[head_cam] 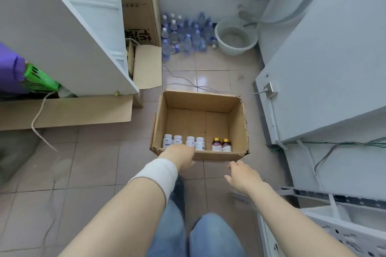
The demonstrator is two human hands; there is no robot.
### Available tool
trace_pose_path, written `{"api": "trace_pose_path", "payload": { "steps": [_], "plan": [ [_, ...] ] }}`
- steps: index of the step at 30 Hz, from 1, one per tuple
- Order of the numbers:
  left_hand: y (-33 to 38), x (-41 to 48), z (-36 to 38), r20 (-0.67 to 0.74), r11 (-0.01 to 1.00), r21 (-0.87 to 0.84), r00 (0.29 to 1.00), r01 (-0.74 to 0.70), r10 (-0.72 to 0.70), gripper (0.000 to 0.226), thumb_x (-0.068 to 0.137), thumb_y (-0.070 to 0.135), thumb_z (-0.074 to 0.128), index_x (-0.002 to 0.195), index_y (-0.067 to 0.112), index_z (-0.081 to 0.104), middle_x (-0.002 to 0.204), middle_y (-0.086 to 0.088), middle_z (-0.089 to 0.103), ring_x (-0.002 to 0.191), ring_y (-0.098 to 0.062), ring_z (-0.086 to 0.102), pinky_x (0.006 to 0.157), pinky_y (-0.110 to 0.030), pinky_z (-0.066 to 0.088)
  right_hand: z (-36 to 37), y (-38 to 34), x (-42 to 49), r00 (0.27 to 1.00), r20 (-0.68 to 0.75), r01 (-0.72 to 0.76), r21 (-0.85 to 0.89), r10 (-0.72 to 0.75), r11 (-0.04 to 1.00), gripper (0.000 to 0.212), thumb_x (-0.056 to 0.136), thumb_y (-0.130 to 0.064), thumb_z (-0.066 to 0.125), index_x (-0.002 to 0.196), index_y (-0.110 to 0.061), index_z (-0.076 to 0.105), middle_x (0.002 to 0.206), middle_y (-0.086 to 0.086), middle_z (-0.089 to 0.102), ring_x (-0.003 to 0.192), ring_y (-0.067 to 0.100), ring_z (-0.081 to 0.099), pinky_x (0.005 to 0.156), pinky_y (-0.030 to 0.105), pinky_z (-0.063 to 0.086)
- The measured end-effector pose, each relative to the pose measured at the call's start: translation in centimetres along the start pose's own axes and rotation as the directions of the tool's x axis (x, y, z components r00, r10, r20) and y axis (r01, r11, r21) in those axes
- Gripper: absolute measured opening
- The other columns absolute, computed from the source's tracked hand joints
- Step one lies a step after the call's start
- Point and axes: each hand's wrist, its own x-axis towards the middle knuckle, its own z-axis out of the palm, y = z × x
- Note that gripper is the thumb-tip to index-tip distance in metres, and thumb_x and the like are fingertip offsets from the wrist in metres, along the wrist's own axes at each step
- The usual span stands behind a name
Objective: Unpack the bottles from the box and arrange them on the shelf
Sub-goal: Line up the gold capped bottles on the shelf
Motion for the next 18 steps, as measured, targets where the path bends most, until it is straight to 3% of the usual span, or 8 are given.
{"api": "trace_pose_path", "payload": {
  "steps": [8,12,18],
  "plan": [
    [0.9,17.0,-1.1,0.031,0.997,-0.076,0.999,-0.021,0.023,0.036,0.097,0.022,0.039,0.131,0.011,0.045,0.128,-0.012,0.054,0.117,-0.031,0.050,0.090,-0.038,0.041,-2.6,3.3,14.7,0.995,-0.018,-0.091,0.228,0.098,0.969,0.042,0.095,-0.032,0.043,0.132,-0.013,0.042,0.131,0.011,0.046,0.118,0.028,0.048,0.094,0.038,0.045],
    [2.3,24.3,1.9,0.116,0.993,-0.118,0.993,-0.008,0.021,0.034,0.096,0.020,0.040,0.128,0.008,0.042,0.127,-0.013,0.052,0.115,-0.031,0.049,0.087,-0.037,0.040,-0.5,4.6,22.1,0.972,0.108,-0.233,0.305,0.210,0.923,0.039,0.094,-0.025,0.047,0.129,-0.009,0.042,0.129,0.012,0.047,0.116,0.027,0.051,0.090,0.033,0.045],
    [2.0,33.9,6.9,0.237,0.982,-0.182,0.971,0.053,-0.009,0.044,0.096,0.032,0.045,0.130,0.005,0.039,0.130,-0.018,0.047,0.120,-0.034,0.044,0.095,-0.039,0.039,4.1,5.7,30.2,0.893,0.295,-0.424,0.297,0.341,0.855,0.035,0.096,-0.012,0.040,0.128,0.000,0.044,0.132,0.017,0.050,0.118,0.030,0.054,0.092,0.032,0.045]
  ]
}}
